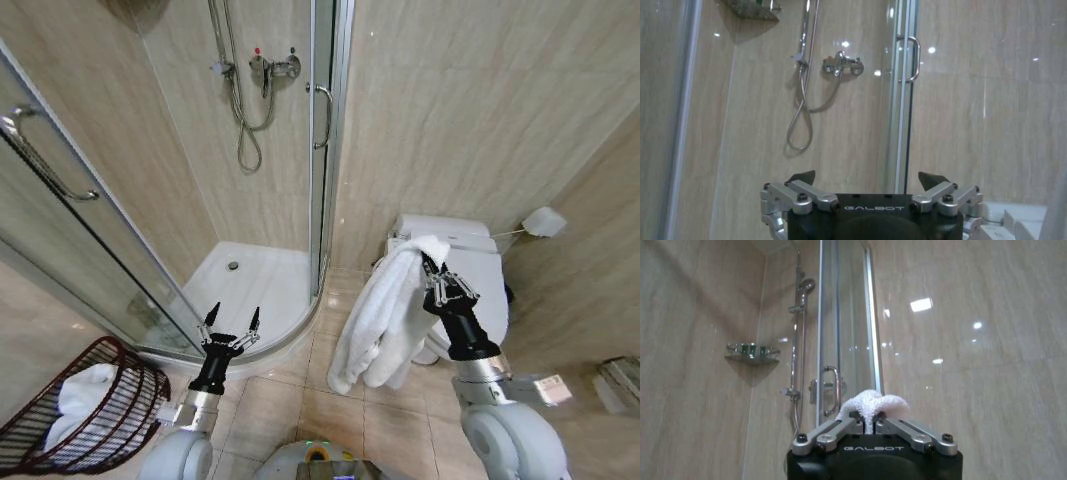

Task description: Discard the used towel into the hamper.

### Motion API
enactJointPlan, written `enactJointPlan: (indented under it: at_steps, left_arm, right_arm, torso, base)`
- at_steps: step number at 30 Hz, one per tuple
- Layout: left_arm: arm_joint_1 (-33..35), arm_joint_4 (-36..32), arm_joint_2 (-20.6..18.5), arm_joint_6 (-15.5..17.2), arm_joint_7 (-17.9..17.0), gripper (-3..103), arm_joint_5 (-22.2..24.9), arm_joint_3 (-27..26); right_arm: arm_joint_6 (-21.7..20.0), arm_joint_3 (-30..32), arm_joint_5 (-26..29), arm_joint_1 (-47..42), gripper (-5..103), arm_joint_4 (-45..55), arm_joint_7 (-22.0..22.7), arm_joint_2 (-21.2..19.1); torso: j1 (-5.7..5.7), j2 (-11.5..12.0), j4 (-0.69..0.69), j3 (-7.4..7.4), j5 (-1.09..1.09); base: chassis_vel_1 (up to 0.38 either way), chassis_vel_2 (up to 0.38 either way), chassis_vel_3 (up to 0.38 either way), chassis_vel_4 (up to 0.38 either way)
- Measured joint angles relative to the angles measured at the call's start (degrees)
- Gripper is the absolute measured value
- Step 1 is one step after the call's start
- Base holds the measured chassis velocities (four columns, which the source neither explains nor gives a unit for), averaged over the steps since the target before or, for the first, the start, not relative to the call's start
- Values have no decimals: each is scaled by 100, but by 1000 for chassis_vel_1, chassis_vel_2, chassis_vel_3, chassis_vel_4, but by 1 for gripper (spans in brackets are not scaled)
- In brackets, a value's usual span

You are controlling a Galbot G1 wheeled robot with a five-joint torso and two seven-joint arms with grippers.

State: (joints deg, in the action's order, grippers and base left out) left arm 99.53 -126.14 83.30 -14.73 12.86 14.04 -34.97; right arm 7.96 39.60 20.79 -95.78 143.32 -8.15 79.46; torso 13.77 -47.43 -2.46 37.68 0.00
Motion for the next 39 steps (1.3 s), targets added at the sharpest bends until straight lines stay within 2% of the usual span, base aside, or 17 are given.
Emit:
enactJointPlan:
  at_steps: [39]
  left_arm:
    - [0, 0, 0, 0, 0, 100, 0, 0]
  right_arm:
    - [-6, 49, 52, 33, 4, -6, -11, -54]
  torso:
    - [479, -1050, 0, 569, 0]
  base:
    - [0, 0, 0, 0]
